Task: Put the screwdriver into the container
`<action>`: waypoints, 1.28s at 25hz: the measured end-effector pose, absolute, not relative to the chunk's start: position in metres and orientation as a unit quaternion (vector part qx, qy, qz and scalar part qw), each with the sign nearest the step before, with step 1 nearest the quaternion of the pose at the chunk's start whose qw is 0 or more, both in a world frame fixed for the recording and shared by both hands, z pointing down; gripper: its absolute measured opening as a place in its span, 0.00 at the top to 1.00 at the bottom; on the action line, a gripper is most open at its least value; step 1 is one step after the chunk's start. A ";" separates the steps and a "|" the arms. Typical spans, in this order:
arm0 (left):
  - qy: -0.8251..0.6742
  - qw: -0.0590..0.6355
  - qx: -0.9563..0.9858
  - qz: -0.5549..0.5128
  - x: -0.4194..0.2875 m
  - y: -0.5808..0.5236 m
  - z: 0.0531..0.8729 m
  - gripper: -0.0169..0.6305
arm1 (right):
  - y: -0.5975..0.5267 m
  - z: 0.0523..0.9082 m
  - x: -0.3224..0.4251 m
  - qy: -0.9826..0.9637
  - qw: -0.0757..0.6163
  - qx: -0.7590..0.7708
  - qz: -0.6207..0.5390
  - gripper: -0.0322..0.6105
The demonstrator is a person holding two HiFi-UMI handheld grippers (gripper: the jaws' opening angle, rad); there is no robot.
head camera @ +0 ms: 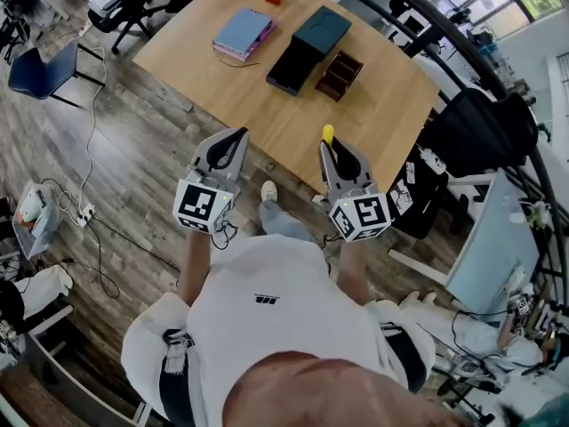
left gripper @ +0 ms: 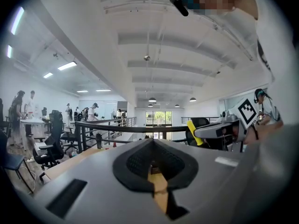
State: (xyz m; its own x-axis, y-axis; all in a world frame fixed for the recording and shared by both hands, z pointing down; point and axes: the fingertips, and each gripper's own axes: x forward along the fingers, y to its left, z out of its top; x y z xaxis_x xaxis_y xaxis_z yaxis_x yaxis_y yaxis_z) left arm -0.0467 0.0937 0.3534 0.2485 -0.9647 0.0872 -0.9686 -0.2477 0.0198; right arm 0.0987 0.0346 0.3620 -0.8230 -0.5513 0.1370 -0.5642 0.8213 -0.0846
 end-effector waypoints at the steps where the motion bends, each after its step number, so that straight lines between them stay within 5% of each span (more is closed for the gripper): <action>1: -0.612 0.035 0.789 0.030 -0.048 0.086 0.353 0.96 | 0.027 0.363 0.097 -0.953 0.053 0.292 0.062 0.86; 32: -0.607 0.048 0.792 0.050 -0.100 -0.093 0.370 0.96 | -0.144 0.382 0.030 -0.955 0.053 0.278 0.088 0.86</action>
